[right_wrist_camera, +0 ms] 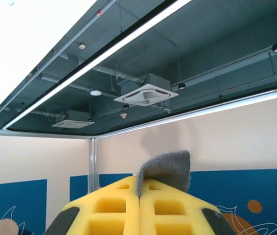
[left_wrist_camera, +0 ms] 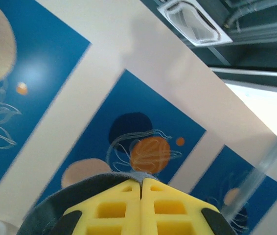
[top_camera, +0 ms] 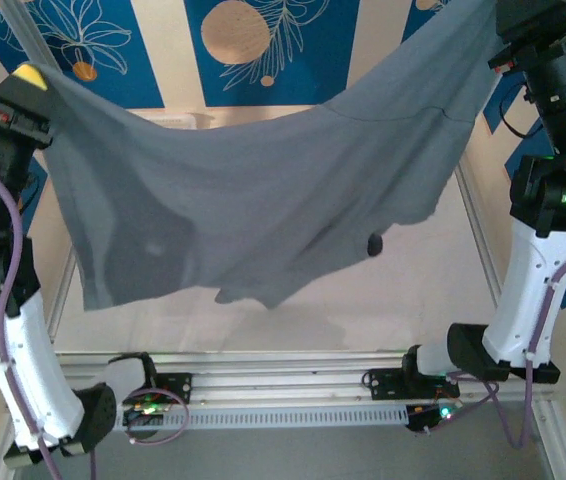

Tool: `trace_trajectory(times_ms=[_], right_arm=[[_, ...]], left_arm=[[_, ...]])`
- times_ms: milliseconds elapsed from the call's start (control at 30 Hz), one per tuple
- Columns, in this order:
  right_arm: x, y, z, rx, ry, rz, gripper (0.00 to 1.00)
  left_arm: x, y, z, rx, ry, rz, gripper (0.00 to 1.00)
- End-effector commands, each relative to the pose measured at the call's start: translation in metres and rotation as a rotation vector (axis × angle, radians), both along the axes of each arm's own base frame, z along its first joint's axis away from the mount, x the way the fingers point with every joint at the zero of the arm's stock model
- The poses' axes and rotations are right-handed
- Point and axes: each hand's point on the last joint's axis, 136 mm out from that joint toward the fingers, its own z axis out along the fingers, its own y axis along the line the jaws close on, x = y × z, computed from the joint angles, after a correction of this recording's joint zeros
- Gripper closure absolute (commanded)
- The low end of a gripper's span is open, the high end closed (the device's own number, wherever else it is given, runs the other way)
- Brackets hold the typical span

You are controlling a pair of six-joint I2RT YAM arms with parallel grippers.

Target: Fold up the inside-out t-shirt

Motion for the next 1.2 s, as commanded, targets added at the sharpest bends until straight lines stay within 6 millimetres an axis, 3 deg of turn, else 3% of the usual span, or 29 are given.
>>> trace_trajectory(times_ms=[0,67,133,233,300,400,500,633,733,800,900,967,1067,1167], right_arm=[[0.002,0.009,-0.003,-0.038,0.017,0.051,1.0],[-0.01,0.01,0.002,-0.02,0.004,0.068,1.0],[-0.027,0.009,0.008,0.016,-0.005,0.085,1.0],[-0.067,0.014,0.015,0.006,-0.109,0.094,1.0],[-0.084,0.01,0.017,0.025,-0.198,0.046,1.0],[-0.085,-0.006,0.017,0.093,-0.192,-0.041,1.0],[-0.098,-0.001,0.016,0.073,-0.188,-0.021,1.0],[-0.131,0.004,0.016,0.061,-0.246,0.016,1.0],[-0.151,0.001,0.017,0.062,-0.287,-0.008,1.0],[-0.154,-0.001,0.018,0.065,-0.296,-0.032,1.0],[-0.142,-0.002,0.02,0.058,-0.283,-0.06,1.0],[-0.12,-0.001,0.018,0.034,-0.252,-0.074,1.0],[-0.064,0.0,0.011,-0.001,-0.156,-0.11,1.0],[0.016,0.0,-0.013,-0.032,-0.012,-0.128,1.0]], left_arm=[[0.019,-0.032,0.011,-0.011,-0.019,-0.259,1.0],[0.015,-0.043,0.016,-0.015,-0.019,-0.344,1.0],[-0.004,-0.049,0.023,0.001,-0.053,-0.354,1.0],[-0.045,-0.049,0.034,0.088,-0.136,-0.261,1.0],[-0.059,-0.038,0.033,0.125,-0.146,-0.141,1.0],[-0.063,-0.022,0.024,0.149,-0.119,-0.017,1.0],[-0.069,-0.031,0.025,0.172,-0.135,-0.064,1.0],[-0.095,-0.048,0.037,0.185,-0.212,-0.14,1.0],[-0.114,-0.048,0.044,0.196,-0.244,-0.113,1.0],[-0.118,-0.046,0.046,0.195,-0.249,-0.09,1.0],[-0.105,-0.041,0.043,0.178,-0.225,-0.084,1.0],[-0.084,-0.038,0.039,0.167,-0.198,-0.096,1.0],[-0.031,-0.03,0.022,0.137,-0.113,-0.124,1.0],[0.042,-0.026,-0.014,0.095,0.018,-0.207,1.0]])
